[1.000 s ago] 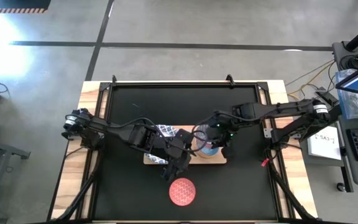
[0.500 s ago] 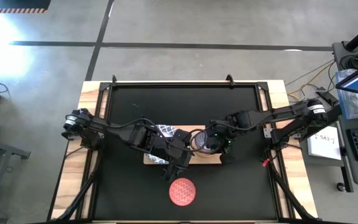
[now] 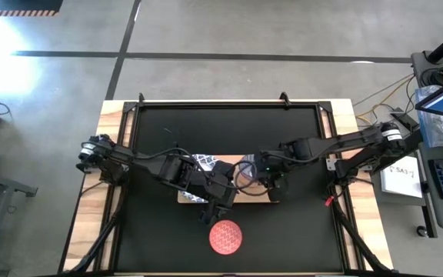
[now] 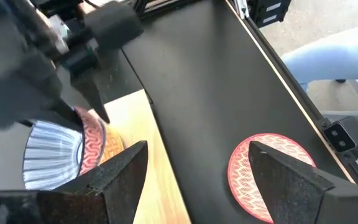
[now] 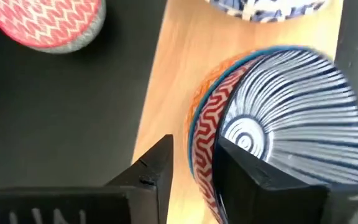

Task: Place and stack bowls onto a shelf
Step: Stack the dark blue patterned bowl on top of the light blue patterned bowl on the shelf, then stack the pink patterned bowl on top of the dark blue patterned bowl on the shelf

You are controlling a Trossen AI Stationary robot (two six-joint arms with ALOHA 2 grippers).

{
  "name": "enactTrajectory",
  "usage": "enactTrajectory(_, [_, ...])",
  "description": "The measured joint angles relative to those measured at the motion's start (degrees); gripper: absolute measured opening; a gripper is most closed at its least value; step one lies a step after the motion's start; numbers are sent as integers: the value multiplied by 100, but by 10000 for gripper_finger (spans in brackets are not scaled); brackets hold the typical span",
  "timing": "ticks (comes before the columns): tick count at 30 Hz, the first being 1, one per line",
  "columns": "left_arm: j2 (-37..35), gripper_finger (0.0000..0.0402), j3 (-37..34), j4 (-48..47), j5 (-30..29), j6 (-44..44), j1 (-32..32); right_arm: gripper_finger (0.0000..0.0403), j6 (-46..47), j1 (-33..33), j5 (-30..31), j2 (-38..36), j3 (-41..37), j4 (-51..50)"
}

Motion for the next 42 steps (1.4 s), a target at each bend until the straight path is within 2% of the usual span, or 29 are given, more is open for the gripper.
enactTrajectory(11, [349, 261, -2, -290, 120, -544, -50, 115, 101, 348, -82, -135, 478, -78])
enactTrajectory(20, [1006, 261, -2, -467, 1239, -1187, -331, 104, 518, 390, -78, -135, 550, -368])
enactTrajectory(25, [1335, 261, -2, -745, 1432, -1707, -618, 102, 695, 436, -71, -135, 550, -505])
enactTrajectory(31, [1532, 261, -4, -580, 2039, -2372, -822, 99, 1119, 620, -78, -137, 571, -533])
enactTrajectory(39, [1694, 261, -4, -509, 2082, -2321, -978, 94, 1587, 965, -62, -139, 572, -530])
enactTrajectory(42, [1837, 261, -4, -503, 2083, -2121, -1025, 95, 1797, 1077, 185, -139, 572, -535])
